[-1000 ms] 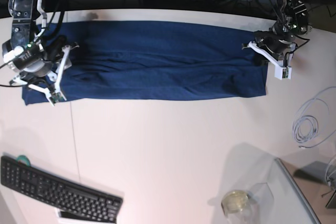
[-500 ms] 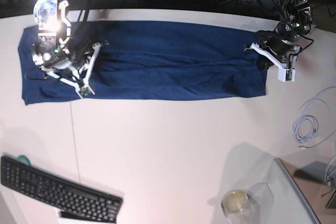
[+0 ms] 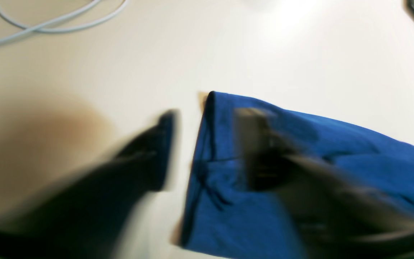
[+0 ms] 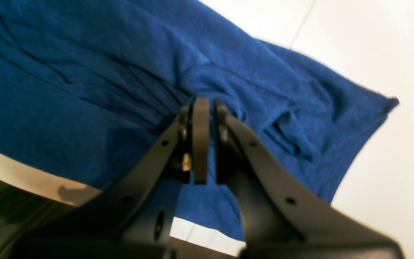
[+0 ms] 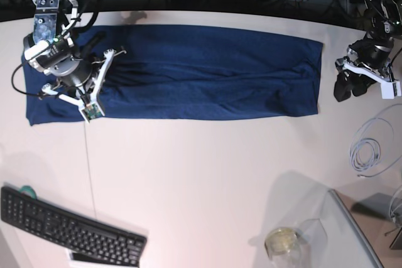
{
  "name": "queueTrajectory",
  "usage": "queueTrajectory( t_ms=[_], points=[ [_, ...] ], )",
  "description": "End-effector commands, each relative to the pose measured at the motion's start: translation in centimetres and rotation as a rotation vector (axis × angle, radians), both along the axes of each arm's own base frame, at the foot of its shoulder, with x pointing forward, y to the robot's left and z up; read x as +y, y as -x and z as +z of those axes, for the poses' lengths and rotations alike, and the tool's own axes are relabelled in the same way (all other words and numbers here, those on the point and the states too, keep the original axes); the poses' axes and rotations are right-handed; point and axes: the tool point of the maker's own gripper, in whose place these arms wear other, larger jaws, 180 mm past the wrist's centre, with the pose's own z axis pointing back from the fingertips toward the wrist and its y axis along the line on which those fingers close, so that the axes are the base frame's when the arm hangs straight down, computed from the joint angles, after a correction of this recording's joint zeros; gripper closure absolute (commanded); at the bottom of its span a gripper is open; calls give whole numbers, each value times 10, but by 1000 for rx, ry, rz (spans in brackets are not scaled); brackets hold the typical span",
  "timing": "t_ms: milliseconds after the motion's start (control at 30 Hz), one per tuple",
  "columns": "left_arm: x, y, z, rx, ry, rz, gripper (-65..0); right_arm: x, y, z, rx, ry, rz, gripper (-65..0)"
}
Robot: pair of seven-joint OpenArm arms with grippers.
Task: Layout the t-shirt on the table in an organized manner, then fold the t-shirt properly
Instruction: 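Adjust the corner with the right gripper while the left gripper regrasps its corner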
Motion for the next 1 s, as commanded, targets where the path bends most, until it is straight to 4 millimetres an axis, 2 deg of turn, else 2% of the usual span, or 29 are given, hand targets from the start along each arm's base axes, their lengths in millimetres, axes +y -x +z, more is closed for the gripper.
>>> queueTrajectory(
  t_ms=[0, 67, 133, 233, 333, 400, 500, 600, 733, 800, 967],
  points=[
    [0, -2, 4, -28, 13, -20, -451, -1, -3, 7, -30, -5, -4, -30],
    [-1, -2, -7, -18, 39, -44, -574, -8, -1, 6, -28, -2, -19, -30],
    [-2, -1, -23, 2, 79, -50, -635, -13, -2, 7, -41, -3, -32, -32],
    [0, 2, -42, 34, 127, -39, -638, -20, -2, 8, -44, 3, -52, -32],
    [3, 2, -47, 49, 133, -35, -638, -30, -1, 8, -45, 10, -80, -32],
    [2, -3, -46, 42, 137, -37, -638, -31, -1, 8, -46, 10, -84, -30],
    [2, -4, -57, 87, 99, -47, -638, -31, -1, 8, -46, 10, -86, -30],
    [-9, -4, -79, 159, 59, -74, -638, -31, -1, 8, -46, 10, -86, -29],
    [-23, -3, -92, 201, 40, -102, -635, -31, -1, 8, -46, 10, -86, -27],
    [-26, -2, -94, 207, 44, -105, -592, -31, -1, 8, -46, 10, -86, -27],
    [-28, 2, -98, 220, 53, -105, -346, -31, -2, 9, -48, 10, -86, -26]
  ],
)
